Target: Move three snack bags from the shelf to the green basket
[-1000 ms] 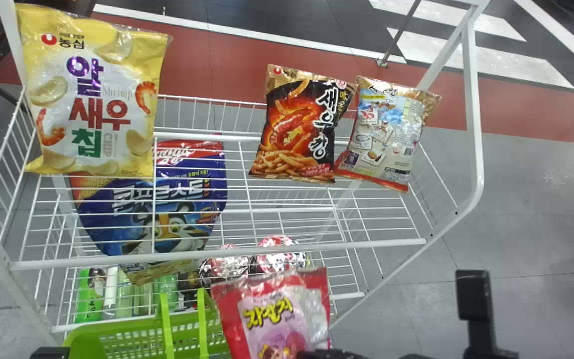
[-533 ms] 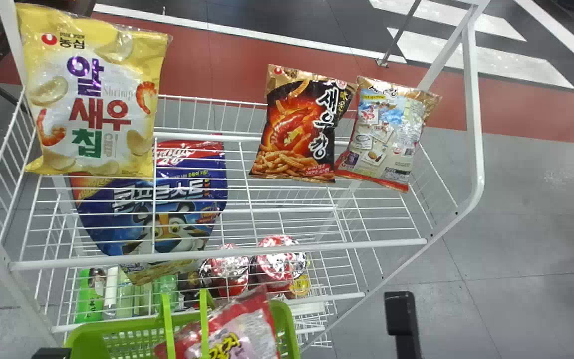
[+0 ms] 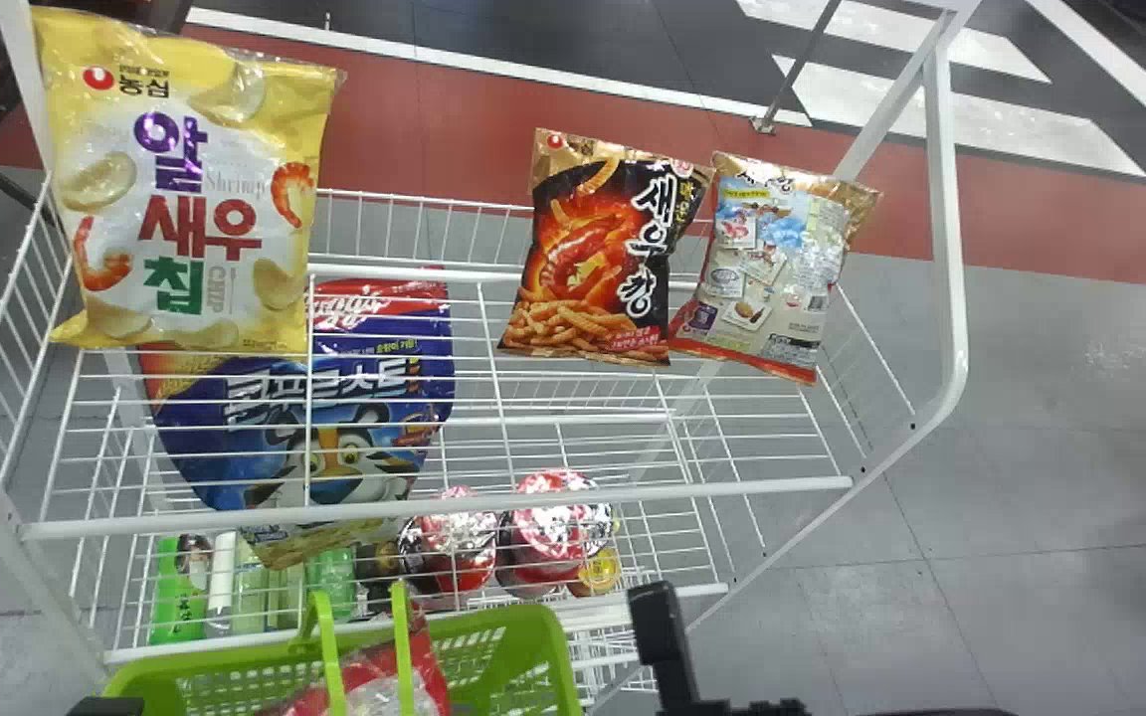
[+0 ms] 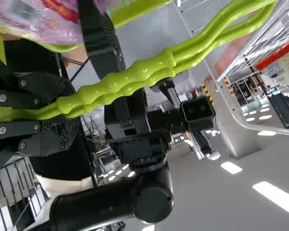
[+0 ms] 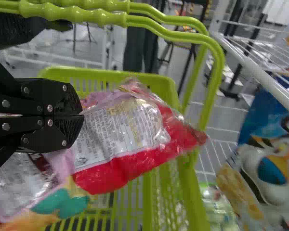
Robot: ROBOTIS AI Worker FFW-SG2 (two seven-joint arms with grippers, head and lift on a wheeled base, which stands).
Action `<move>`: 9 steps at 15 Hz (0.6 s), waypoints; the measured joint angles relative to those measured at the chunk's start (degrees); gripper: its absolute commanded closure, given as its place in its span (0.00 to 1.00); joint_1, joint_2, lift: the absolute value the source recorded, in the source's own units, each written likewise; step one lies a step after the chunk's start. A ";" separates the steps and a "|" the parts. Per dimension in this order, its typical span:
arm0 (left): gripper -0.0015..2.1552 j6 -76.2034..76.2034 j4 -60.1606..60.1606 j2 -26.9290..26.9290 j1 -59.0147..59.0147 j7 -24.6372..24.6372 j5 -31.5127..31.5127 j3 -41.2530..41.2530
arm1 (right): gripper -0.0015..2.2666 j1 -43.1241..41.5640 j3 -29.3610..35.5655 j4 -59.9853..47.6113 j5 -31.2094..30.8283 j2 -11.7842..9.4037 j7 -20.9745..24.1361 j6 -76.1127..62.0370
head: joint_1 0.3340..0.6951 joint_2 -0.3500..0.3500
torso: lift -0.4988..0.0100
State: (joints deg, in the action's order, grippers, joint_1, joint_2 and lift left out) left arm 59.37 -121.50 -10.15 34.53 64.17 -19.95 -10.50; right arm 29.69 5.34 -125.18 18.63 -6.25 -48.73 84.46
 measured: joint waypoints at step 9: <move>0.73 0.00 -0.15 -0.04 -0.03 -0.01 0.00 -0.04 | 0.03 6.84 -4.36 -9.05 -17.40 -0.31 14.53 -12.28 | 1.00 0.00 | 0.89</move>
State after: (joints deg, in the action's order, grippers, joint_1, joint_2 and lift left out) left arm 59.37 -121.65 -10.20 34.51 64.16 -19.95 -10.54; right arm 36.53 0.98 -134.23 1.23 -6.56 -34.20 72.18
